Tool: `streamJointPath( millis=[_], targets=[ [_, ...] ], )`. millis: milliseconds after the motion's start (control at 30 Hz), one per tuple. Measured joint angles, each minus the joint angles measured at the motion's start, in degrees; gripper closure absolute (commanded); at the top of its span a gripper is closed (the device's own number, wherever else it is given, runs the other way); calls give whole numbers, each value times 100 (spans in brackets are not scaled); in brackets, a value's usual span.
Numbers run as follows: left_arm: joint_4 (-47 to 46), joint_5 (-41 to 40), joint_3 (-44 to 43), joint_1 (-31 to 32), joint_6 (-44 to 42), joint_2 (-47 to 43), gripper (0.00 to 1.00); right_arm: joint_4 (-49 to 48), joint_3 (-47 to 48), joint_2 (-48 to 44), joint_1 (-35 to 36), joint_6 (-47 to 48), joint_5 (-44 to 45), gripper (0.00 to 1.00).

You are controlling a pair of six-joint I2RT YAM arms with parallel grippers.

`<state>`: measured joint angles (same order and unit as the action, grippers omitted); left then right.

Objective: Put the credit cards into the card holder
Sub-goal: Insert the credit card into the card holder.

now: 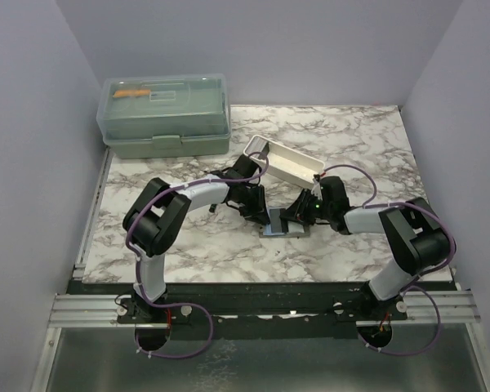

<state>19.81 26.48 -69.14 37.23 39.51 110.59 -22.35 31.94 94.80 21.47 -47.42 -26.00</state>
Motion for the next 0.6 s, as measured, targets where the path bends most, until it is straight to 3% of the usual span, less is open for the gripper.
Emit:
streamJointPath(
  millis=[133,300,500,600],
  targets=[
    [96,-61,96,-50,-107,-157,69,232,-138,-273,72,50,92,64],
    [260,-157,286,-212,-203,-321,66,271,-190,-367,96,186,81,65],
    [308,-216,413,-286,-205,-354,80,127,-153,-205,107,229,-44,74],
    [275,-177,413,-289,-153,-282,82,87,-37,-85,223,225,-48,81]
  ],
)
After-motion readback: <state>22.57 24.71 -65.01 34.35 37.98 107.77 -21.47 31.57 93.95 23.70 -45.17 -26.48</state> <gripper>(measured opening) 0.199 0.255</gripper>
